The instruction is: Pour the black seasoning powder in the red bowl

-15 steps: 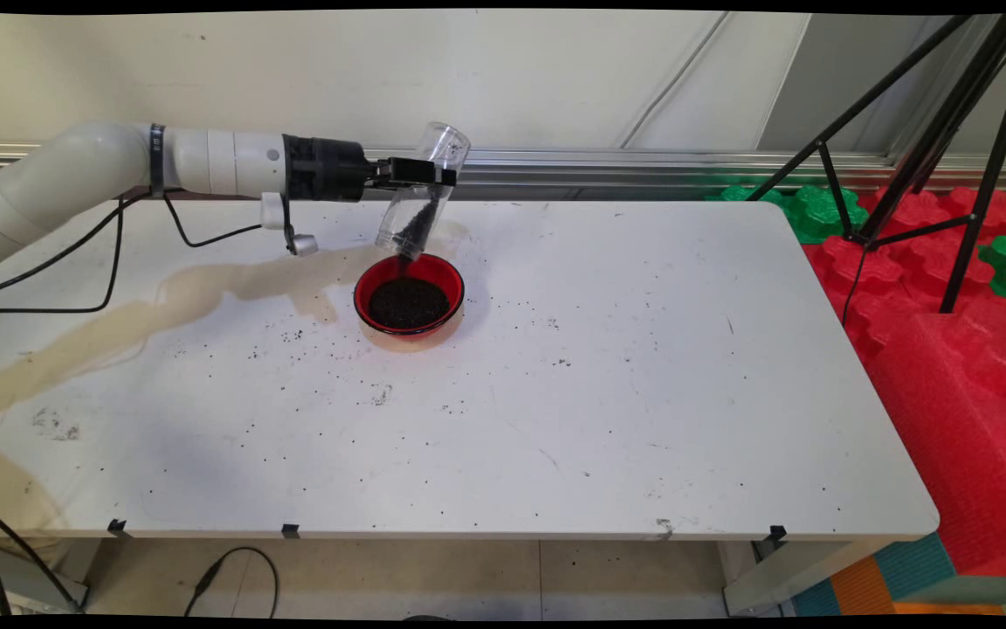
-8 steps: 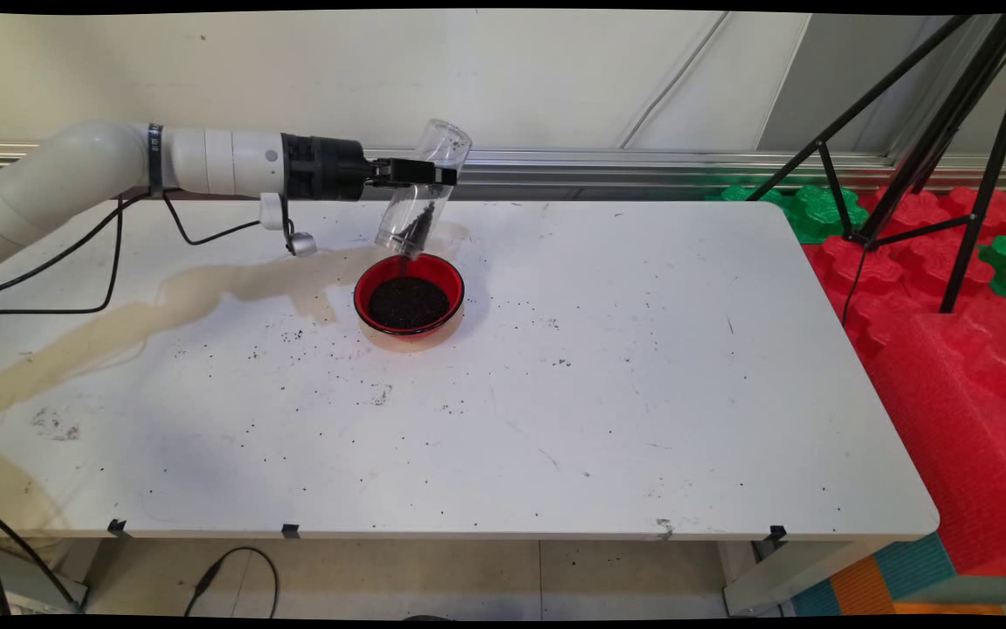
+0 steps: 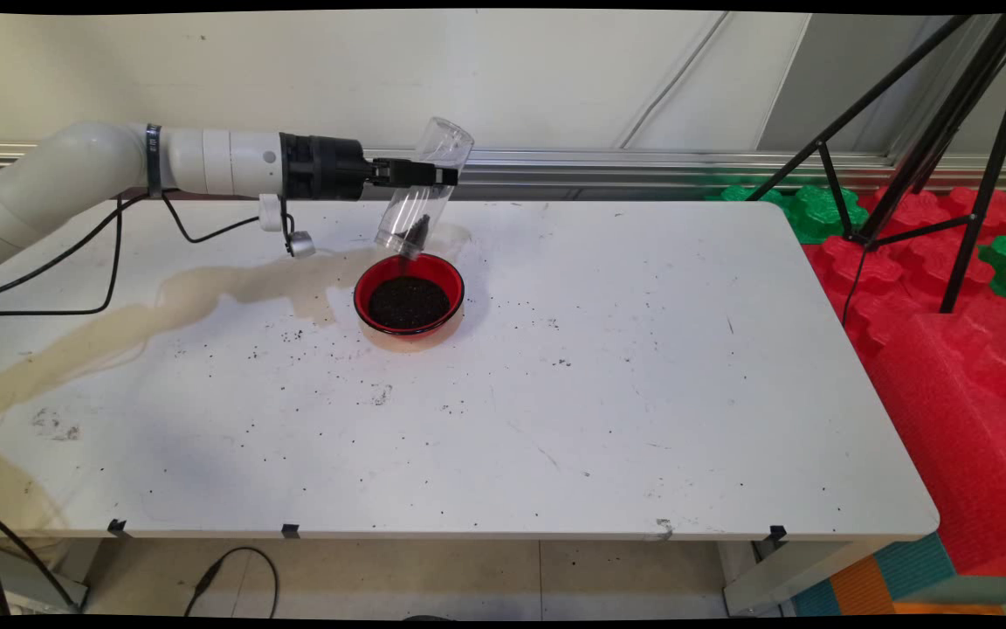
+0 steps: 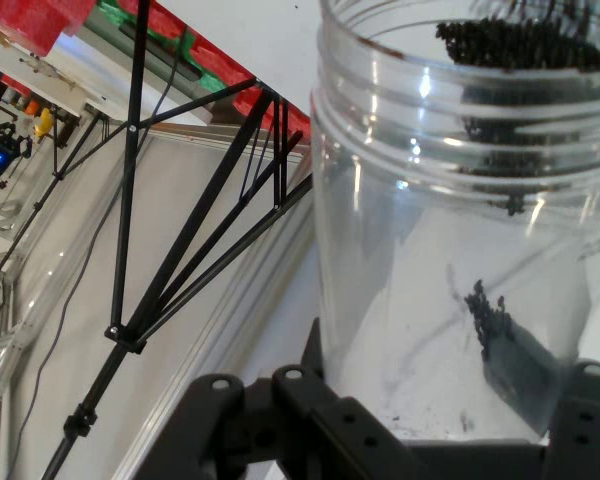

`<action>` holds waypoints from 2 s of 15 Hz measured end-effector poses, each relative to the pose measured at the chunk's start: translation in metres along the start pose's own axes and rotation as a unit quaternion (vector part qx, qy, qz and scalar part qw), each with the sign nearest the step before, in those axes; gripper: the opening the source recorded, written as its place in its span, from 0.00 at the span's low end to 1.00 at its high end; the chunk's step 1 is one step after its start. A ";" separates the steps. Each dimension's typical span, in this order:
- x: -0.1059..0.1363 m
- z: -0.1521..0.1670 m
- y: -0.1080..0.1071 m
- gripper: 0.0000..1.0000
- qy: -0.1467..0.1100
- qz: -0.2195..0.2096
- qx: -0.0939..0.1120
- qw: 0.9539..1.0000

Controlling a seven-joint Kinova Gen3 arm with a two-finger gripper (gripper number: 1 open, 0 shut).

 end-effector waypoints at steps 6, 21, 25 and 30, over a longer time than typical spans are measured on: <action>0.000 -0.002 -0.004 0.00 -0.004 0.022 0.006 1.000; -0.001 -0.007 -0.010 0.00 -0.012 0.057 0.016 0.998; -0.002 -0.010 -0.013 0.00 -0.015 0.070 0.021 0.997; -0.003 -0.013 -0.015 0.00 -0.019 0.083 0.024 0.996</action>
